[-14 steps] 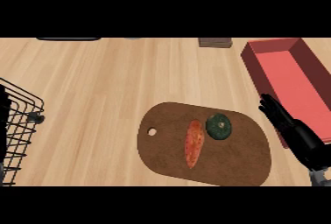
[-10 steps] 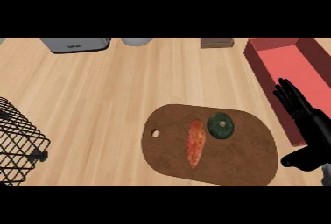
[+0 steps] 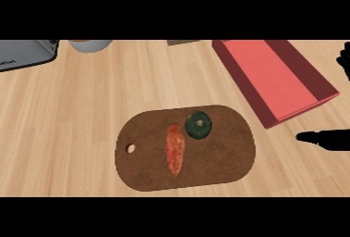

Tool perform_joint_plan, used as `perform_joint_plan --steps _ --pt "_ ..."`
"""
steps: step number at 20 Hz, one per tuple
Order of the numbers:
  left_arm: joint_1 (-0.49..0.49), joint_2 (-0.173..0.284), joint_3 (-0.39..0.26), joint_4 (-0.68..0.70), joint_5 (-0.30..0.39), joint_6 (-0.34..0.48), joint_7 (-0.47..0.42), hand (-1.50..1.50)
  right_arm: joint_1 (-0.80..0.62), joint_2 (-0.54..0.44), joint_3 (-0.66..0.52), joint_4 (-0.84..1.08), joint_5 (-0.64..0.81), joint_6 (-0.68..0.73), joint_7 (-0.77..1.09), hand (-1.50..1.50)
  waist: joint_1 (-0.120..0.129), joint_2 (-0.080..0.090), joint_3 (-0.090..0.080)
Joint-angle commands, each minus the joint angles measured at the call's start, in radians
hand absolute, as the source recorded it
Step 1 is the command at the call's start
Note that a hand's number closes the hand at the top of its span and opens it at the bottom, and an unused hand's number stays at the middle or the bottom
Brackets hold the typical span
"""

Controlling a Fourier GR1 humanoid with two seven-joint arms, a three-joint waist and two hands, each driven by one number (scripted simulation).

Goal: Pick the squash from the cutting board and place it in the cardboard box

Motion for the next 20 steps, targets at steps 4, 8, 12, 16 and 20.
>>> perform_joint_plan --steps 4,8,12,16,20 --pt "-0.193 0.201 -0.112 -0.19 -0.124 -0.099 0.084 0.0 -0.039 -0.122 0.059 -0.089 0.212 -0.023 0.007 -1.5 -0.034 0.008 -0.017" --pt "-0.263 0.231 -0.141 -0.217 -0.126 -0.121 0.171 0.0 -0.053 -0.188 0.134 -0.113 0.307 0.014 0.138 -1.5 0.016 0.012 -0.022" --pt "-0.283 0.248 -0.161 -0.244 -0.126 -0.133 0.214 0.0 -0.062 -0.265 0.226 -0.15 0.392 0.107 0.252 -1.5 0.043 0.01 -0.025" --pt "-0.313 0.273 -0.166 -0.258 -0.114 -0.149 0.262 0.0 -0.09 -0.279 0.302 -0.214 0.423 0.182 0.391 -1.5 0.068 0.005 -0.026" --pt "-0.341 0.275 -0.199 -0.278 -0.115 -0.156 0.305 0.0 -0.135 -0.299 0.359 -0.242 0.479 0.25 0.525 -1.5 0.096 0.007 -0.025"
